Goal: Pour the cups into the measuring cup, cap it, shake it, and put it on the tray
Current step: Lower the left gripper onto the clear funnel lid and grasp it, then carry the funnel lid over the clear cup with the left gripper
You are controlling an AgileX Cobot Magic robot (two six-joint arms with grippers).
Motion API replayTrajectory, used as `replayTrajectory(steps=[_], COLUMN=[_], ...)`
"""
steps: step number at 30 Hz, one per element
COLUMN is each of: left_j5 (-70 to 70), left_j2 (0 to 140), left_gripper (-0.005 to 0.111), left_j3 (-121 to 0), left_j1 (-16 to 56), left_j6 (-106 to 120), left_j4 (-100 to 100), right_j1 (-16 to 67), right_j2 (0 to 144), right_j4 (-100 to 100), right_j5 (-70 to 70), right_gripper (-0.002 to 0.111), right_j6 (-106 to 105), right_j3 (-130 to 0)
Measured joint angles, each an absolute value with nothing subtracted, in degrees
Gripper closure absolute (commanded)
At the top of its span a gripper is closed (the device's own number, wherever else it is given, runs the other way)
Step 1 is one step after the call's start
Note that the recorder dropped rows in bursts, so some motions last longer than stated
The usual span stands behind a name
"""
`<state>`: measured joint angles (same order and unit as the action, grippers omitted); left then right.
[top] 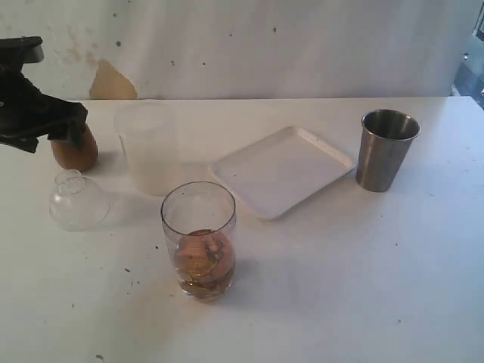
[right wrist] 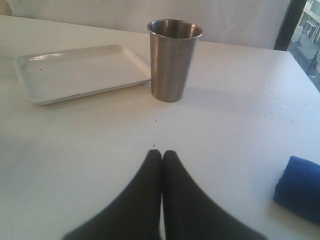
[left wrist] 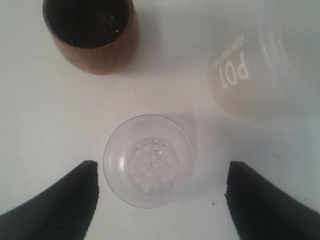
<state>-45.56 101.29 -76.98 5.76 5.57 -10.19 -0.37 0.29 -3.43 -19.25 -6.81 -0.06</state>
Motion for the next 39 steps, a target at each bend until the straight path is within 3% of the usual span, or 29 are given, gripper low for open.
replayTrajectory(steps=[30,35,39], left_j5=[-44.6,-44.1,-44.1], left_j2=[110.0,110.9,111.6], left_gripper=[0.039,0.052,0.08], left_j3=[-77.0,-77.0,-77.0], left_j1=[5.8,5.8,5.8], left_j6=[7.5,7.8,7.9], left_j4=[-9.5,-9.9,-9.9], right_j1=[-0.4,-0.4,-0.4], right_j2=[0.3,0.3,0.3], right_j4=[-3.4,-3.4,-3.4], right_j5=[-19.2,-19.2,-19.2], right_gripper=[0.108,0.108,0.108], right_j6=[-6.8,-6.8,-6.8], right_j3=[-0.1,-0.1,-0.1])
